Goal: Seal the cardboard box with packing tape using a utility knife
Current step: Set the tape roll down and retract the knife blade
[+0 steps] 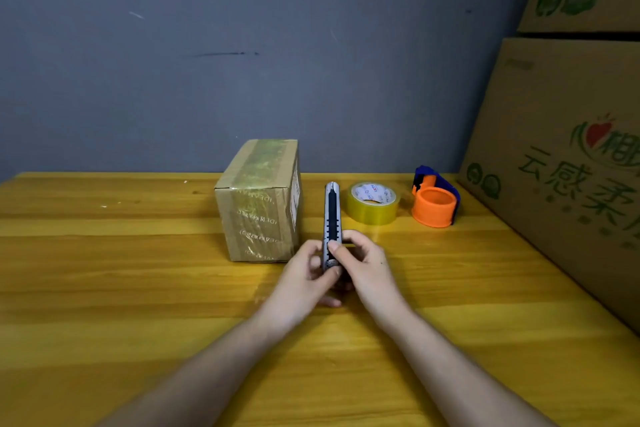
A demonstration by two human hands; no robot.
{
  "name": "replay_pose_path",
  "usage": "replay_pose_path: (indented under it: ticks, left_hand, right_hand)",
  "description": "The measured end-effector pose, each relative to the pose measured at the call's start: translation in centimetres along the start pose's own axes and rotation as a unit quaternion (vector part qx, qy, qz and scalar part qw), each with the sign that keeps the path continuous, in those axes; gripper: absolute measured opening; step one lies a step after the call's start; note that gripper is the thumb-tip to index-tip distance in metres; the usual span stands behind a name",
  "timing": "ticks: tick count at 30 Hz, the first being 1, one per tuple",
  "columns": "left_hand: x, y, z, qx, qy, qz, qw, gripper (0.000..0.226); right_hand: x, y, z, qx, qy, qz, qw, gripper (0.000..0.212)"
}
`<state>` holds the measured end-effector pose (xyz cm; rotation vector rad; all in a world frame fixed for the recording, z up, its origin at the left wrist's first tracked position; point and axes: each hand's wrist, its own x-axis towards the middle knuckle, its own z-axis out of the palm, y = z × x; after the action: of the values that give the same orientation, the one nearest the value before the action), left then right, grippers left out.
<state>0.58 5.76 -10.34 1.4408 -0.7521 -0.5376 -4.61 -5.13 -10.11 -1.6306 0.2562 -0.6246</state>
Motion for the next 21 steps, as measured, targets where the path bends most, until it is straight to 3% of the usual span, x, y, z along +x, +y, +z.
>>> replay_pose_path:
  ticks: [5,10,16,21]
  left_hand:
    - [0.3,-0.7,0.1,0.193,0.114,0.074,0.972,0.039]
    - [0.5,-0.4,1.0,0.276,0.124,0.068,0.951,0.077]
    - [2.6,0.7,2.7,0.374,0.143,0.037,0.916,0.062]
    - [5.0,1.4,3.0,0.416,0.159,-0.016,0.895,0.048]
  right_hand:
    - [0.4,0.7,0.1,-0.043,0.055,-0.030,0.997,0.012]
    - [1.7,0.5,-0.1,-0.064,0.099,-0.014,0.993,0.006]
    - [4.6,-0.3,-0.9,-0.103,0.137,0.047,0.984,0.026]
    - [7.4,-0.1,-0.8,-0.167,0.121,0.117,0.971,0.016]
